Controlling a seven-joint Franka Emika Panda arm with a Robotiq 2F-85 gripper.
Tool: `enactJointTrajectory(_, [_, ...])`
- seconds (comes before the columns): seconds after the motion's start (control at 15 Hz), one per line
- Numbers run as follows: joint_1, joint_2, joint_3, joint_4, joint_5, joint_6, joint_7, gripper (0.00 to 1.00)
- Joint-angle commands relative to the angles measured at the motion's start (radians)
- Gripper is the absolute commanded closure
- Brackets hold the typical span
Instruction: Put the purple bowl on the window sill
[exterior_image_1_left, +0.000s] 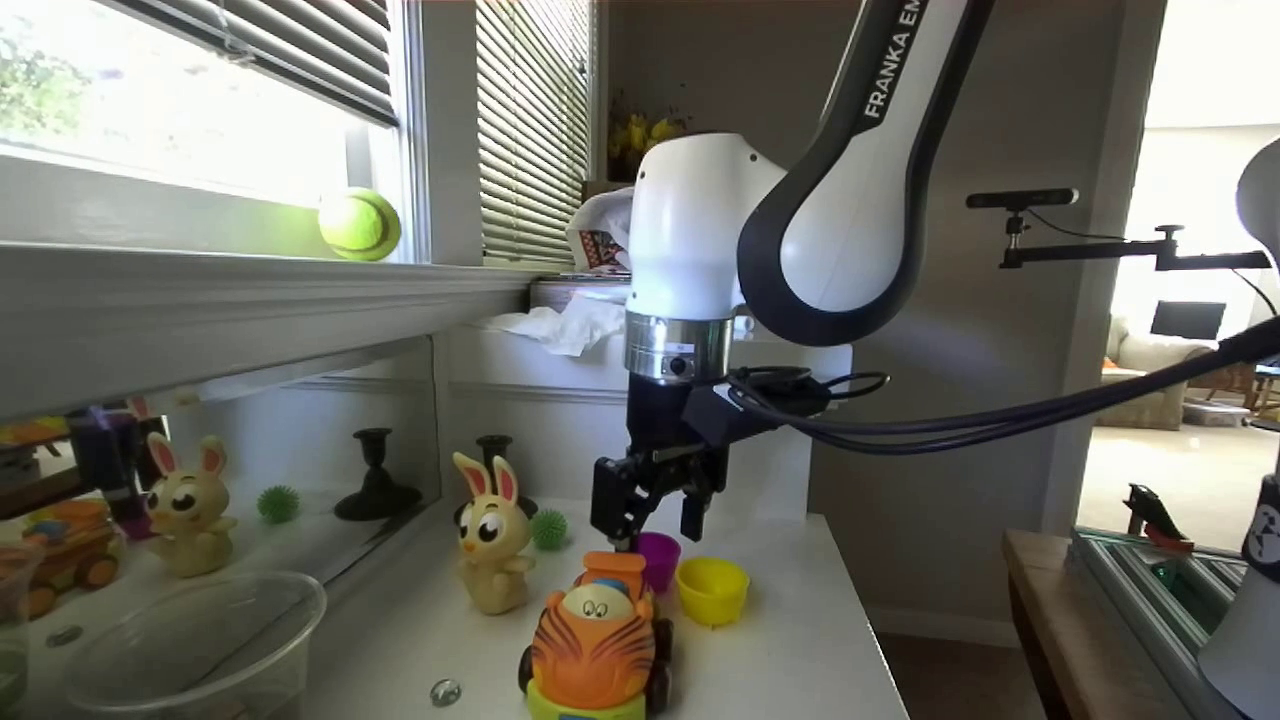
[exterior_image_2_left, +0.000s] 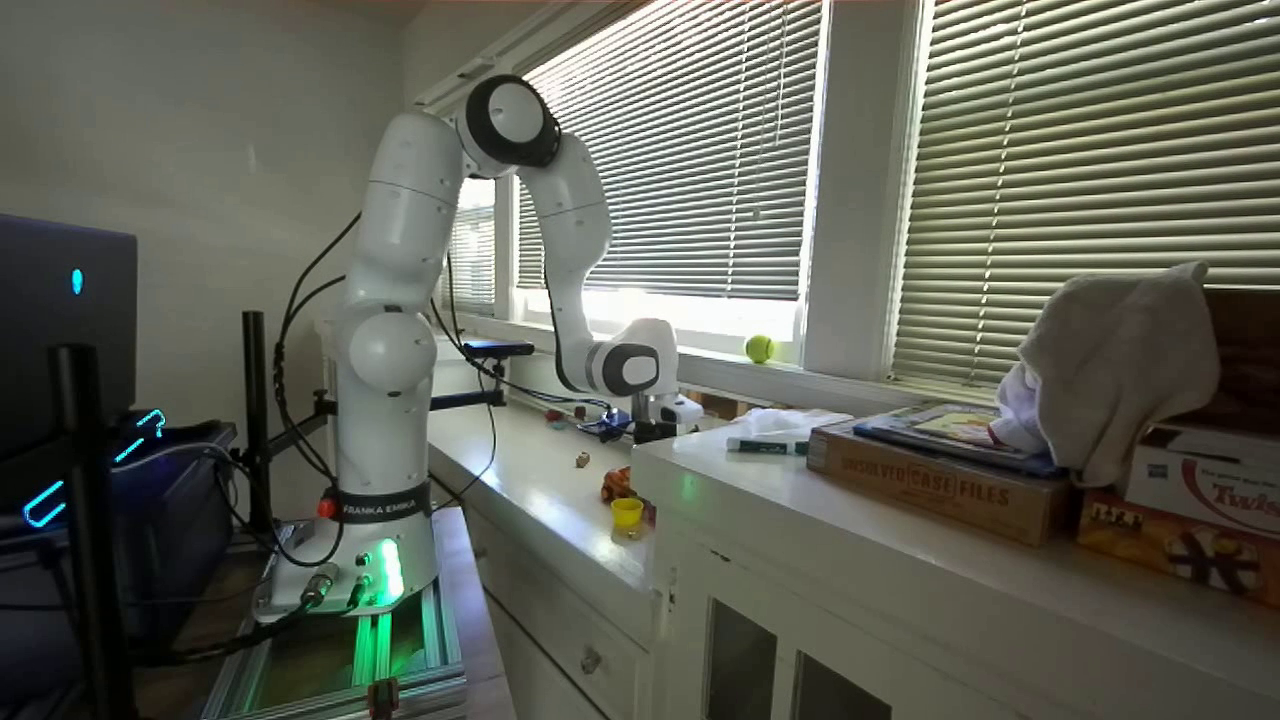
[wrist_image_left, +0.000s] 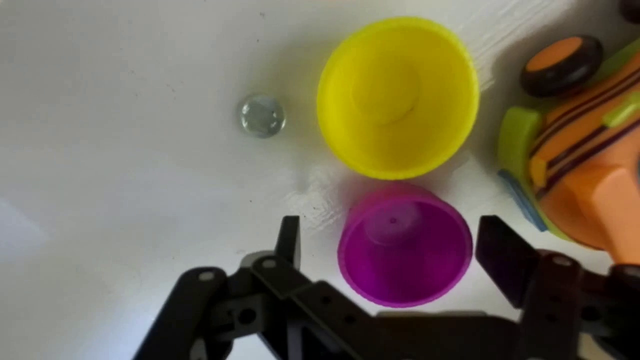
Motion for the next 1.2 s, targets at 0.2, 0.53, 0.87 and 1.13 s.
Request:
enactJointTrajectory(0.2, [0.034,0.022,-0.03,-0.003,0.007,0.058,-0.055,0.61])
enactJointTrajectory(0.53, [0.04,-0.036,-0.006,-0.018,0.034,0.008,-0.114,0.64])
enactJointTrajectory(0.87, [0.057,-0.232,0.073,-0.034,0.046,-0.186,-0.171,0.64])
enactJointTrajectory(1.13, [0.033,-0.379,0.154,0.008,0.08,-0.412,-0.229,0.64])
